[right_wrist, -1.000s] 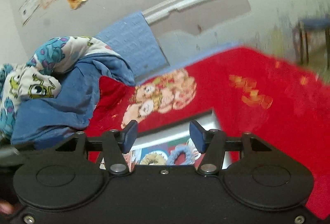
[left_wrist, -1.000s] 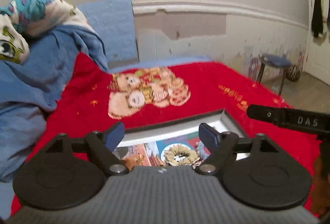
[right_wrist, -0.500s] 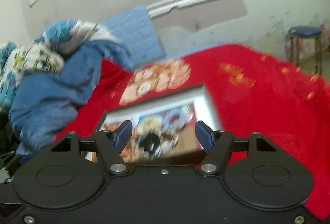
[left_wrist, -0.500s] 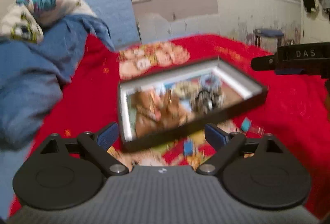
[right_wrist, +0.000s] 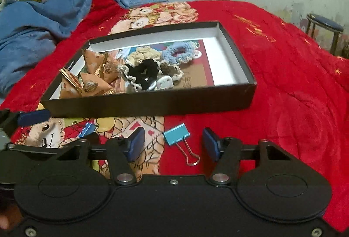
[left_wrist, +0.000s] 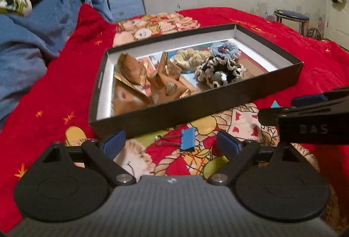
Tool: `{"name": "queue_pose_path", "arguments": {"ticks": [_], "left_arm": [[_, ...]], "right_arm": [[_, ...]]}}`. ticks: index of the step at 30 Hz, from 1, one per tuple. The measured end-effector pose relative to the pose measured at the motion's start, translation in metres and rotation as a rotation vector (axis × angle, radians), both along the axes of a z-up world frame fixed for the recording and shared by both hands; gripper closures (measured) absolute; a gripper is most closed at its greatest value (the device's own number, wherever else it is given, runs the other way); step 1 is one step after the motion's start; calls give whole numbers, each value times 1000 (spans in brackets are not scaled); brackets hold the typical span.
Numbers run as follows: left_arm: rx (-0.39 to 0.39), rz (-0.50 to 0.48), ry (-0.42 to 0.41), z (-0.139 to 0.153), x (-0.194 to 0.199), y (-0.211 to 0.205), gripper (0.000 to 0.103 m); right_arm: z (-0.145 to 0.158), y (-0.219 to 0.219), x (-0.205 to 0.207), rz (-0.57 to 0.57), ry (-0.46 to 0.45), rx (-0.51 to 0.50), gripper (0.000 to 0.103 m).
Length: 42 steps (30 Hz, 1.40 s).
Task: Organize objects
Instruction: 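Move both tools back toward the blue binder clips beside the box, then grasp a blue binder clip with the left tool while the right tool grasps another clip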
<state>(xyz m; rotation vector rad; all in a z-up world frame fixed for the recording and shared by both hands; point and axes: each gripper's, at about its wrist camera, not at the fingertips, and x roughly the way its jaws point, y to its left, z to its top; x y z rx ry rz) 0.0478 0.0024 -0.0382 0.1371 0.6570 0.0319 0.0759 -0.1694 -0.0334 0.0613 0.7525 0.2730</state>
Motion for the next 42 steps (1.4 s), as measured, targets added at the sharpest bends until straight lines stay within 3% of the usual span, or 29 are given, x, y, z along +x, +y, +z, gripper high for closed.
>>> {"name": "queue_pose_path", "arguments": {"ticks": [3, 7, 10, 12, 16, 20, 42], "left_arm": [[-39, 9, 28, -6, 6, 2, 9], [-52, 15, 32, -9, 7, 2, 11], [-90, 31, 54, -10, 9, 5, 21], [-115, 40, 59, -10, 9, 8, 26], [-110, 28, 60, -7, 8, 6, 44], [-107, 24, 55, -7, 7, 3, 53], [-98, 42, 39, -2, 4, 1, 56]], "right_arm": [[-3, -7, 5, -39, 47, 45, 45], [-3, -10, 11, -48, 42, 75, 45], [-6, -10, 13, -55, 39, 77, 50], [-6, -7, 13, -48, 35, 36, 59], [-8, -2, 12, -44, 21, 2, 67], [-11, 4, 12, -32, -3, -30, 75], [-6, 8, 13, -19, -20, -11, 76]]}}
